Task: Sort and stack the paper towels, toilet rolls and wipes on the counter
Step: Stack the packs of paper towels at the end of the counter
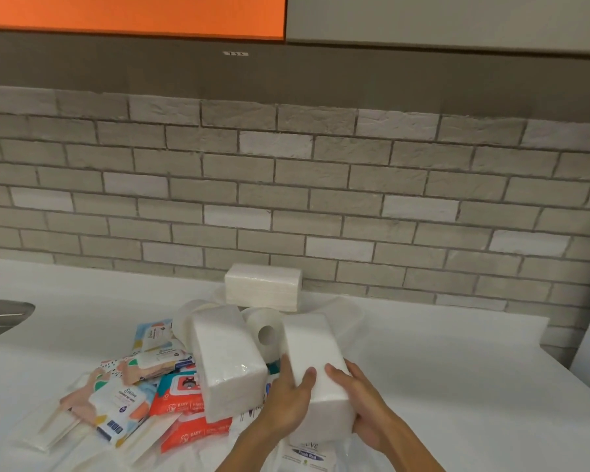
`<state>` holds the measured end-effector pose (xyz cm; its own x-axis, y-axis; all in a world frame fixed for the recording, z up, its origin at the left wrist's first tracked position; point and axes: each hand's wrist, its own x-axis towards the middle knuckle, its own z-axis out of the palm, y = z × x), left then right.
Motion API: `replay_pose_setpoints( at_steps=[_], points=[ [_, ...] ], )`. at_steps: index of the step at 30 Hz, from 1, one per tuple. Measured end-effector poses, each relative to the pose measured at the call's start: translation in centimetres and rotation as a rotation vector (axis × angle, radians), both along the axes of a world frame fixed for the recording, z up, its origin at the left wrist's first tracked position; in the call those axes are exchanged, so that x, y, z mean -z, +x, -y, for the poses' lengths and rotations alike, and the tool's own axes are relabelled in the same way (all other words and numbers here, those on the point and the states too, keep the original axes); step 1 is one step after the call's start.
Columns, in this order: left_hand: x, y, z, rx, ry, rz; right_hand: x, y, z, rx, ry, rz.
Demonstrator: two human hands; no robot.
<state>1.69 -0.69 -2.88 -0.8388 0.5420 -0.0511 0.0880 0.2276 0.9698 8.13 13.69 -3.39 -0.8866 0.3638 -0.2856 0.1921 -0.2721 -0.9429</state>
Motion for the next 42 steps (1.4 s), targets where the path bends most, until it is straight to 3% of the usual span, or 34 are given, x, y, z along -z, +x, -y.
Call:
replay_pose_setpoints(
  at_steps=[10,21,25,29,35,42],
  points=[
    [-4.1,-0.7,1.0,0.021,0.143,-0.016,-4.2,-0.5,-0.1,0.015,-0.061,-0.233],
    [-8.2,-7.1,5.5,-0.126,0.368,0.228,-8.7,-3.3,5.5,-0.155,-0.074,-0.322],
    [-8.7,-8.8,8.4,-0.174,0.418,0.233,-9.5,-4.9,7.8,-0.206,0.0,-0.297],
    [-8.6,-9.3,11.1,-0.208,0.504,0.231,-9.5,-6.5,9.0,-0.274,0.213,-0.199],
    [-7.4,-10.9,16.1,-0.263,0.538,0.329,-9.0,-8.7,9.0,-0.188,0.348,-0.097],
    [-5.9,-11.7,20.1,-0.291,0.515,0.369,-6.2,-11.2,8.5,-0.171,0.33,0.044]
  ],
)
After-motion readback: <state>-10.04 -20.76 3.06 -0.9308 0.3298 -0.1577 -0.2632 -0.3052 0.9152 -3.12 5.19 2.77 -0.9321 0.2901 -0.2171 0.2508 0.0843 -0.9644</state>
